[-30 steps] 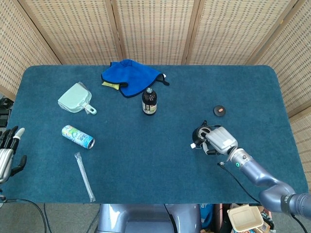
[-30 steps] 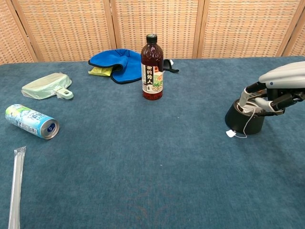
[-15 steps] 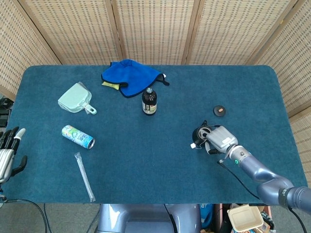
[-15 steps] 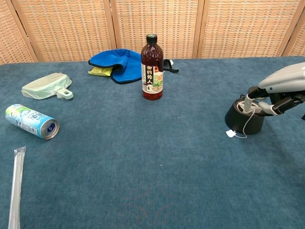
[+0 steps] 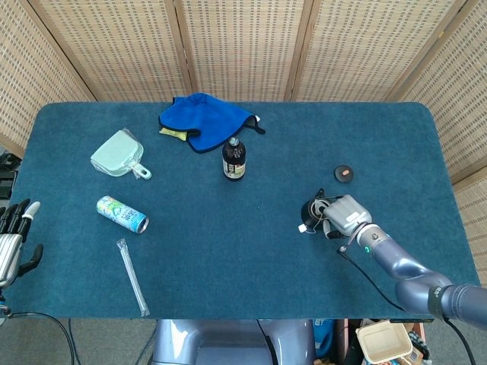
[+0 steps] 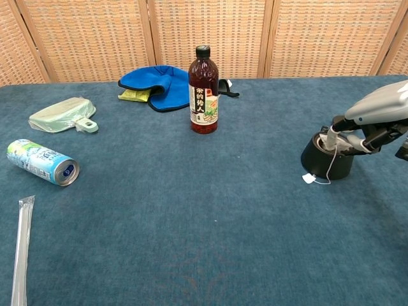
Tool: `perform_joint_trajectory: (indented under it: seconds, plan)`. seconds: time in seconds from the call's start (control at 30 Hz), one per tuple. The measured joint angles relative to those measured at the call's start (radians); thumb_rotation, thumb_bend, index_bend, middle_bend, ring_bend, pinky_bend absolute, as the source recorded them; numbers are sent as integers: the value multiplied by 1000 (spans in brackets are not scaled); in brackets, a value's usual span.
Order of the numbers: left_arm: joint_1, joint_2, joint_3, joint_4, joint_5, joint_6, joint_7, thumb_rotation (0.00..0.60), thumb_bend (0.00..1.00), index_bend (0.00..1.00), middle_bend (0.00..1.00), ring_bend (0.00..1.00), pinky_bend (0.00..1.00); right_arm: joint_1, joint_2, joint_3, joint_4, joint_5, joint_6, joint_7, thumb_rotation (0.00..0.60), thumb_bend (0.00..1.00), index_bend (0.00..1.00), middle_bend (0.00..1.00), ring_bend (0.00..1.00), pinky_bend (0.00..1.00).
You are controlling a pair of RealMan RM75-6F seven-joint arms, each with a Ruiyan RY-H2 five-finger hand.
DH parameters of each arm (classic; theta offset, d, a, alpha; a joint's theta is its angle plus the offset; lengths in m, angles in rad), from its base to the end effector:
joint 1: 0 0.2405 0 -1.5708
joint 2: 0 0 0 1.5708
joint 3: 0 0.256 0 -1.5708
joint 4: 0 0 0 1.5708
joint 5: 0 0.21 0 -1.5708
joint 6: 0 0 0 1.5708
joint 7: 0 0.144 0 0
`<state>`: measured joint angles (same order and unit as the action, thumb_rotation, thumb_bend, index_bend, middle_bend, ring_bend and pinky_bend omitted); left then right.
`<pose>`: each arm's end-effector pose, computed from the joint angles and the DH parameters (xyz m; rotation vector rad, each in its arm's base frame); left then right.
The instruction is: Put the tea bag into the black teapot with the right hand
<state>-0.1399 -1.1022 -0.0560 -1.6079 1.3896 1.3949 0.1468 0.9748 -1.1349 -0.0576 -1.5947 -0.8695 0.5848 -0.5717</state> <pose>-0.3216 0.1992 0.1605 -1.4195 -0.8519 -0.7217 -0.1971 -0.3647 0.0640 2.1677 -0.7046 0.2382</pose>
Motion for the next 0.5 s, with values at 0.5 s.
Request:
perform_joint_trajectory:
  seconds: [0.5]
  plan:
    - [-1, -4, 1, 6, -2, -5, -4, 600, 478, 0, 0, 0, 0, 87, -13, -81, -25, 128, 32, -89, 132, 908, 189, 1000, 996, 1000]
